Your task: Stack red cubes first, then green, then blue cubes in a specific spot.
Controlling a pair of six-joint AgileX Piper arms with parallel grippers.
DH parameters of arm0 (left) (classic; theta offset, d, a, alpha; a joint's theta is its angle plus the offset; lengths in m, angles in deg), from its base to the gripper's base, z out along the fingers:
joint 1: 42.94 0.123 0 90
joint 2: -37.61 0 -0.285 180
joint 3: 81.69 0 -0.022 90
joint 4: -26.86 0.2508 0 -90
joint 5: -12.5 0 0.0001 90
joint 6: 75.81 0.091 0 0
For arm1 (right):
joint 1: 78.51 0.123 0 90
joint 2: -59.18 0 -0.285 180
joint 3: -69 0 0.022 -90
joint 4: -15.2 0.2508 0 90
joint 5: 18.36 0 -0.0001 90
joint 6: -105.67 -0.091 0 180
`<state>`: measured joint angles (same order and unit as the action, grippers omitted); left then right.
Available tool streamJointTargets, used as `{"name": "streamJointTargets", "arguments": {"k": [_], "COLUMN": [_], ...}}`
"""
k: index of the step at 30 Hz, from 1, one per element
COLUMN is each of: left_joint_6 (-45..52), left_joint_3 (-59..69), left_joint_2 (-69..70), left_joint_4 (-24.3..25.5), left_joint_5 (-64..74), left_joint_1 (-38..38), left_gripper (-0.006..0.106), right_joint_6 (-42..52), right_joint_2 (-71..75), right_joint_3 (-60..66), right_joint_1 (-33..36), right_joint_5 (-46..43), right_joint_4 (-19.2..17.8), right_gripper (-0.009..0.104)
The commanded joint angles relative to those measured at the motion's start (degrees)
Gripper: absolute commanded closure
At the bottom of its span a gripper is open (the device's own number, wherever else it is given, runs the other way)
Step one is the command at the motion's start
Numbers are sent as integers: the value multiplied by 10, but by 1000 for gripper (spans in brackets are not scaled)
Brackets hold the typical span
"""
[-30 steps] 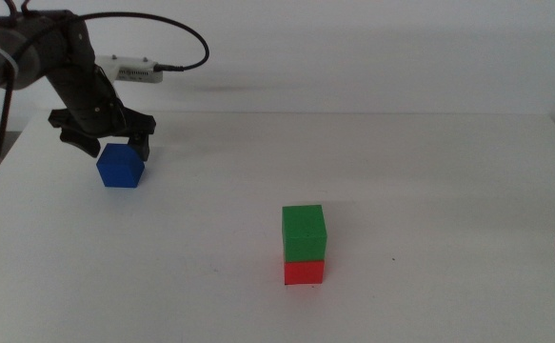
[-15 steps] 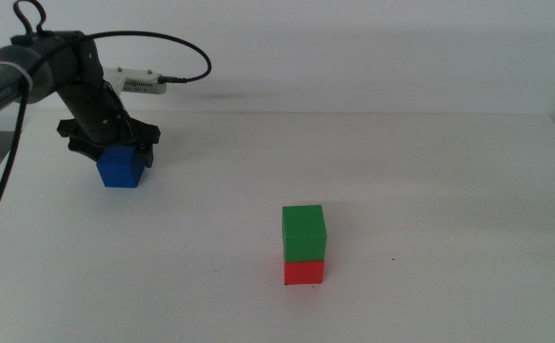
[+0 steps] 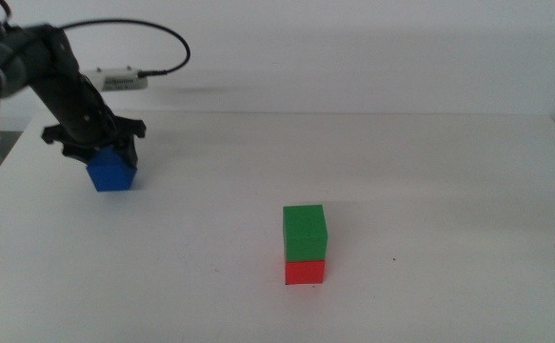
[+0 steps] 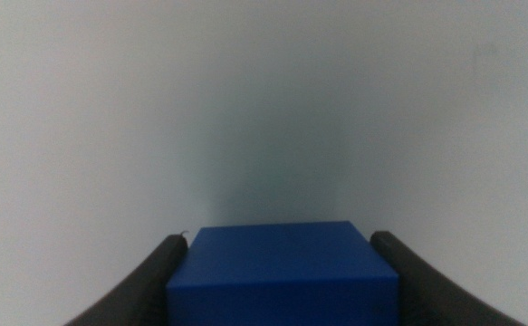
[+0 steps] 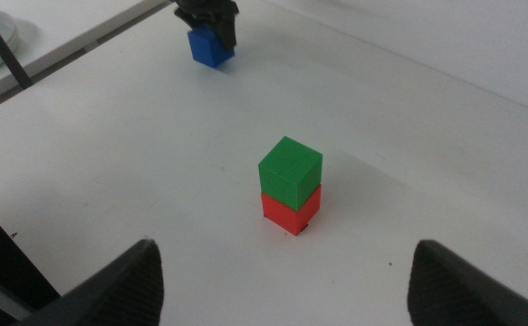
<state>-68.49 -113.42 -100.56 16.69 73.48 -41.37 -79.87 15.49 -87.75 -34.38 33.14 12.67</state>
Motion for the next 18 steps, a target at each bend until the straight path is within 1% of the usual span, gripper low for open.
{"name": "streamJointTargets", "arguments": {"k": [1, 5, 6, 9, 11, 13, 15, 16, 18], "left_joint_6": [-7, -66, -85, -153, -216, -280, -337, -365, -406], "left_joint_3": [-3, 19, 31, 89, 123, 141, 147, 147, 147], "left_joint_2": [57, 165, 190, 285, 336, 364, 375, 375, 370], "left_joint_4": [4, 73, 83, 72, 70, 90, 130, 142, 149], "left_joint_5": [41, 90, 90, 90, 90, 90, 90, 90, 90], "left_joint_1": [-7, -47, -60, -101, -145, -193, -248, -273, -312], "left_gripper": [96, 98, 98, 98, 98, 98, 98, 98, 98], "right_joint_6": [4, 4, 4, 4, 4, 4, 4, 4, 4], "right_joint_2": [1, 1, 1, 1, 1, 1, 1, 1, 1], "right_joint_3": [2, 2, 2, 2, 2, 2, 2, 2, 2], "right_joint_1": [-1, -1, -1, -1, -1, -1, -1, -1, -1], "right_joint_5": [-5, -5, -5, -5, -5, -5, -5, -5, -5], "right_joint_4": [-3, -3, -3, -3, -3, -3, -3, -3, -3], "right_gripper": [4, 4, 4, 4, 4, 4, 4, 4, 4]}}
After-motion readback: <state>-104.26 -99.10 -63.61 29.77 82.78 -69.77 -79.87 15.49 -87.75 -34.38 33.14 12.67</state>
